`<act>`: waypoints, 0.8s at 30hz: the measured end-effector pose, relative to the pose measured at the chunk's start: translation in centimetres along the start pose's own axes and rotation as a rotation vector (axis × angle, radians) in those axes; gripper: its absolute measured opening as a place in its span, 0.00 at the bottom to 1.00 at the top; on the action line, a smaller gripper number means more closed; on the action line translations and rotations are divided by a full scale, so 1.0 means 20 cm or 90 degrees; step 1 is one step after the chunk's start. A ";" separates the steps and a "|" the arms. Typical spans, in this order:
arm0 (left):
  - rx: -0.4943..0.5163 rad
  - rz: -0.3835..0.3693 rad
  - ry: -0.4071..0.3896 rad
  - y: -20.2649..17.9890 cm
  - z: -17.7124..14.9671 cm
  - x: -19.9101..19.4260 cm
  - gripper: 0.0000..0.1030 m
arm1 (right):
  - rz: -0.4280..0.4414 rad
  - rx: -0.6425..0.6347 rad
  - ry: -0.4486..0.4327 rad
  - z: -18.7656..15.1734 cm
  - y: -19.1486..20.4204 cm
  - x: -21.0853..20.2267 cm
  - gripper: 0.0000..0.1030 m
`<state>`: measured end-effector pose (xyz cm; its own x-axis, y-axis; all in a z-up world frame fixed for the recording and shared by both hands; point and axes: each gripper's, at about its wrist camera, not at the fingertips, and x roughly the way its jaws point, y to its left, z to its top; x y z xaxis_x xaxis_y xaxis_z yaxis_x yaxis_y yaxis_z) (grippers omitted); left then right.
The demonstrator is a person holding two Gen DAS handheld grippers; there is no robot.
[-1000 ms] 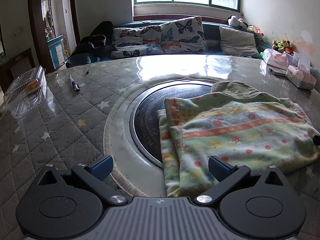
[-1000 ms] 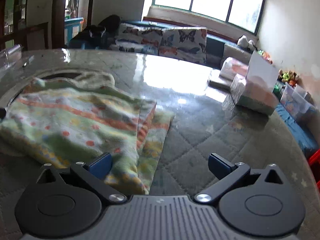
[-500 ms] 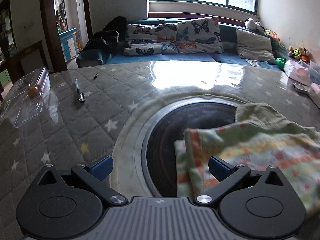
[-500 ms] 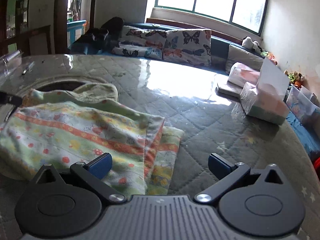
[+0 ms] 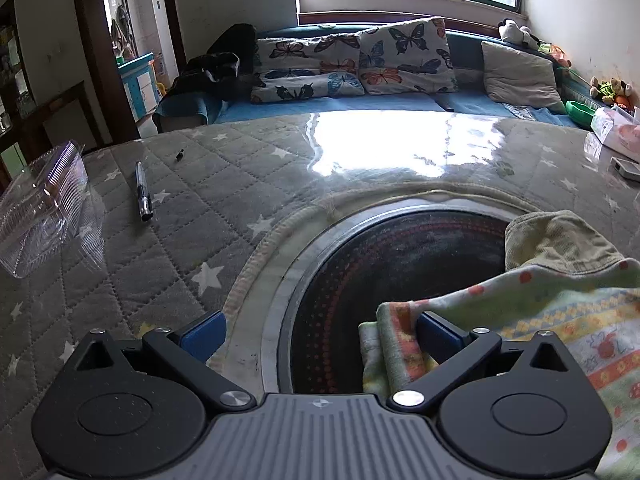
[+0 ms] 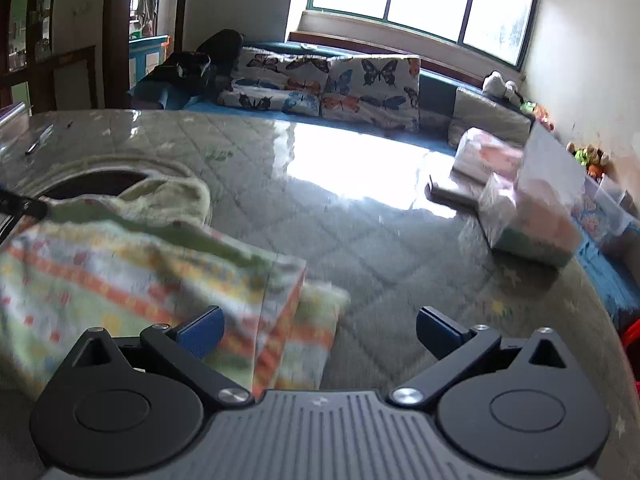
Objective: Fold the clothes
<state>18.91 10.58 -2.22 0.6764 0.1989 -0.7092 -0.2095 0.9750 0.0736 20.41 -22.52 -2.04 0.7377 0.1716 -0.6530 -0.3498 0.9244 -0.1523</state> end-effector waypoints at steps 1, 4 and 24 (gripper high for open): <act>0.000 -0.001 -0.003 0.00 0.01 -0.01 1.00 | -0.004 -0.001 -0.005 0.02 0.00 0.02 1.00; 0.006 0.005 -0.002 -0.01 0.02 0.01 1.00 | -0.005 0.011 -0.004 0.07 0.00 0.09 1.00; 0.039 -0.033 -0.028 -0.15 -0.05 -0.18 1.00 | 0.083 -0.045 -0.025 0.08 0.23 0.00 1.00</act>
<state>16.44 6.94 -0.66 0.7163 0.1514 -0.6811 -0.1315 0.9880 0.0813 19.73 -17.76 -1.52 0.7050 0.3037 -0.6408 -0.4829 0.8674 -0.1201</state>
